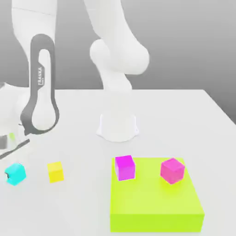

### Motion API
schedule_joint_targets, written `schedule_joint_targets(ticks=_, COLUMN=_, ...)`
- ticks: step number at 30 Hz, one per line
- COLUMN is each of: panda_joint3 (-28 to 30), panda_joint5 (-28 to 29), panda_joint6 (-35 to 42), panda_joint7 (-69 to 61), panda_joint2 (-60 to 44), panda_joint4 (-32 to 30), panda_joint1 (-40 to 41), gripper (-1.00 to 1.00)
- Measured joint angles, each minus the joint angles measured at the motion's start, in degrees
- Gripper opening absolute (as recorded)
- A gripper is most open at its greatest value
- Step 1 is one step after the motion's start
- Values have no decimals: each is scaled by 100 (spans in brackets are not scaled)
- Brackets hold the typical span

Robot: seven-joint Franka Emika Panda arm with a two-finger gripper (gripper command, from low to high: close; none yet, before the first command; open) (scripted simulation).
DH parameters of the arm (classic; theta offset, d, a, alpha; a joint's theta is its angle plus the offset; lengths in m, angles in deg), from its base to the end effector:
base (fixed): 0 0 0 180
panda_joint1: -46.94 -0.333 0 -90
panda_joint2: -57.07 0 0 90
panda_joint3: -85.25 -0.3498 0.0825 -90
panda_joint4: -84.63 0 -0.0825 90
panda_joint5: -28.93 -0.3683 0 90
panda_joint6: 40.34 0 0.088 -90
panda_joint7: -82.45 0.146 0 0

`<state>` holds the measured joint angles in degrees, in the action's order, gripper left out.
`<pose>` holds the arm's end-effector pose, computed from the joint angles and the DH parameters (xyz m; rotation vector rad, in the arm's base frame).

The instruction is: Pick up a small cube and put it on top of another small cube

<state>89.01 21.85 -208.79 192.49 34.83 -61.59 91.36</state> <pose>0.2935 -0.3426 0.1357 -0.4133 3.1132 -0.0028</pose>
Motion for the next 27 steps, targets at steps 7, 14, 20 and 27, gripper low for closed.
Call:
schedule_joint_targets(ticks=7, panda_joint3=238, panda_joint5=379, panda_joint6=871, panda_joint7=248, panda_joint2=1155, panda_joint4=-280, panda_joint1=-202, gripper=-100)
schedule_joint_targets(ticks=14, panda_joint3=-33, panda_joint5=799, panda_joint6=1202, panda_joint7=-159, panda_joint2=2577, panda_joint4=-1373, panda_joint1=-734, gripper=-100)
schedule_joint_targets(ticks=20, panda_joint3=-124, panda_joint5=809, panda_joint6=916, panda_joint7=-567, panda_joint2=2886, panda_joint4=-1959, panda_joint1=-990, gripper=-100)
schedule_joint_targets(ticks=27, panda_joint3=-177, panda_joint5=668, panda_joint6=-9, panda_joint7=-678, panda_joint2=1921, panda_joint4=-1918, panda_joint1=-996, gripper=100)
